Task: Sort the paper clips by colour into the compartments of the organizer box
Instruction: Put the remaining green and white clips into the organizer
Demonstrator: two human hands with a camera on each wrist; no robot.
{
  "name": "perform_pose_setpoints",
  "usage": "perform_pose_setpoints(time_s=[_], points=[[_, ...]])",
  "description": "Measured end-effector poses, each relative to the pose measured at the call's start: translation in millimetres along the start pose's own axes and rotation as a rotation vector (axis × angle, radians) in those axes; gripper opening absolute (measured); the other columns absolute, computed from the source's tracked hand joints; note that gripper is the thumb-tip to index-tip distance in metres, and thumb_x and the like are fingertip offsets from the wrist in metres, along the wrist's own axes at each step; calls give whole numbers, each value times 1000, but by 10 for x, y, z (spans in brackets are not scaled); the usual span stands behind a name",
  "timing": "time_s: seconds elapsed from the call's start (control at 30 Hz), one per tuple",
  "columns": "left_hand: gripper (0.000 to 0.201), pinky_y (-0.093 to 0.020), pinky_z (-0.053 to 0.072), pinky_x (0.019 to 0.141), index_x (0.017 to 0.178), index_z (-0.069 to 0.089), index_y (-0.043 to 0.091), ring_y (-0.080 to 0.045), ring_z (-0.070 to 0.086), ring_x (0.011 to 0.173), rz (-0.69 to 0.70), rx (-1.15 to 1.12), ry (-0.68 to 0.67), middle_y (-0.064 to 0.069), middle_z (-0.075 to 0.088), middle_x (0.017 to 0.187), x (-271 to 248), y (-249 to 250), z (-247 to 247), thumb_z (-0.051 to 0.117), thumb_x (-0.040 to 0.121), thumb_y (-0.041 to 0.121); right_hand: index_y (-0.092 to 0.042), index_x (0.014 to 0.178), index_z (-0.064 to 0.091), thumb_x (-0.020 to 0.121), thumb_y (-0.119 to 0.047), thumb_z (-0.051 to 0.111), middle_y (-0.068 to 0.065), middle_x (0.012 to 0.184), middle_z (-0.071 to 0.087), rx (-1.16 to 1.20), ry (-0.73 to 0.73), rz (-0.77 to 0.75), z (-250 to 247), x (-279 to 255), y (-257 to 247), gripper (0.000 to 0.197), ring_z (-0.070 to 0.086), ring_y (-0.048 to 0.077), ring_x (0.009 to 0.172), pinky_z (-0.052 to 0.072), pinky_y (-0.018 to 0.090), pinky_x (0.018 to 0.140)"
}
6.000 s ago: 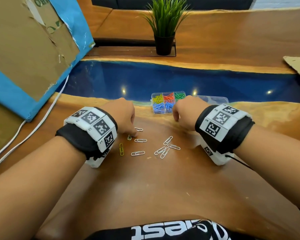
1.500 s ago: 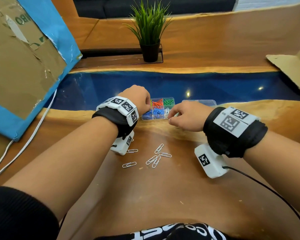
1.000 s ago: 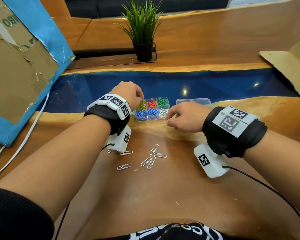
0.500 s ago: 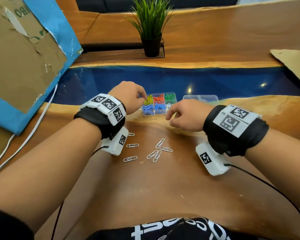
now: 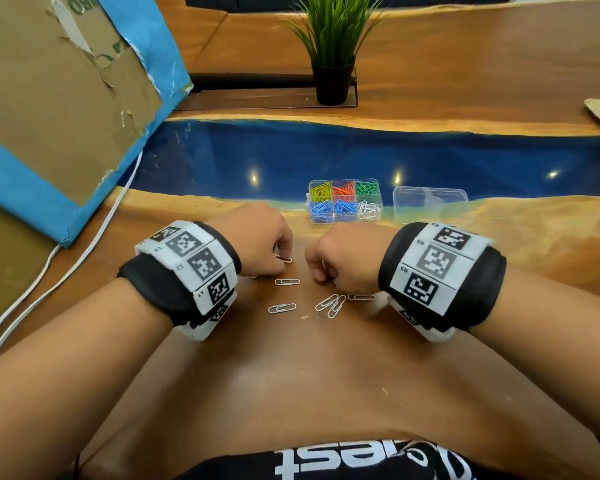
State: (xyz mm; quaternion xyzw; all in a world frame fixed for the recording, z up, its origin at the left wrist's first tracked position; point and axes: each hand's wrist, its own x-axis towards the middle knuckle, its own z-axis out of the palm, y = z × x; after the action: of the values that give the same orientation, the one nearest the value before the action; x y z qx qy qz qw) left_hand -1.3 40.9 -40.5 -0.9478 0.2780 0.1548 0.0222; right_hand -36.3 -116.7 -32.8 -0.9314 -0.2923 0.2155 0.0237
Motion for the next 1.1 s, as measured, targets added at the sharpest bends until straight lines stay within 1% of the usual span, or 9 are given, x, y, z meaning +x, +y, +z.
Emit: perform_pose_setpoints(time_s=[0.1,0.23,0.33,0.47,0.63,0.83,0.93,1.03,1.1], points=[[5,-27,47,75,75,62,29,-16,58,90,-1,39,-3,6,66,95,18,26,11,63,80,30,-20,93,62,82,-1,49,-4,85,56,14,0,20,12,7,24,25,55,20,83,38,23,58],[25,-25,42,68,56,51,26,-14,51,77,-27,40,2,8,61,78,23,46,-2,61,79,26,-23,84,55,80,-3,51,-6,78,55,45,0,30,36,25,49,21,51,17,76,34,20,54],[14,-23,40,67,66,56,25,-13,48,74,-24,38,10,11,49,64,19,107,-4,60,79,22,-24,84,55,78,-6,55,-10,68,50,97,18,46,59,18,70,18,48,11,66,33,17,53],[11,-30,51,72,75,56,27,-15,53,77,-3,-28,-16,11,51,67,43,141,31,61,73,18,-26,84,58,79,-11,60,-10,63,51,325,45,101,55,-30,167,17,46,3,59,38,18,58],[17,-33,50,73,81,51,28,-18,54,82,-21,-21,-57,12,46,70,62,158,45,61,73,16,-20,75,56,89,2,40,4,60,52,846,30,246,69,-180,267,30,52,11,50,46,19,52],[20,-23,40,65,90,65,23,-17,50,75,-100,-165,120,5,56,77,-30,125,-34,51,79,13,-21,69,48,87,-5,41,-6,69,47,501,62,288,119,-268,309,24,43,16,73,32,24,57],[20,-18,39,51,75,64,15,-17,52,56,-184,-545,126,-2,58,62,-132,32,-62,47,84,8,-24,73,46,86,-18,52,-7,69,49,415,60,247,173,-321,239,15,45,16,71,35,23,58],[28,-17,29,41,62,50,10,-13,35,42,-296,-995,61,3,43,45,-217,-65,-46,39,86,-3,-23,87,55,81,-22,60,-5,81,58,242,41,239,240,-340,178,8,55,18,80,44,27,68],[21,-17,26,43,65,51,9,-12,32,44,-327,-971,28,4,40,50,-238,-144,-17,45,85,6,-19,93,61,83,-18,57,1,92,63,172,25,239,262,-324,146,11,59,23,89,49,29,76]])
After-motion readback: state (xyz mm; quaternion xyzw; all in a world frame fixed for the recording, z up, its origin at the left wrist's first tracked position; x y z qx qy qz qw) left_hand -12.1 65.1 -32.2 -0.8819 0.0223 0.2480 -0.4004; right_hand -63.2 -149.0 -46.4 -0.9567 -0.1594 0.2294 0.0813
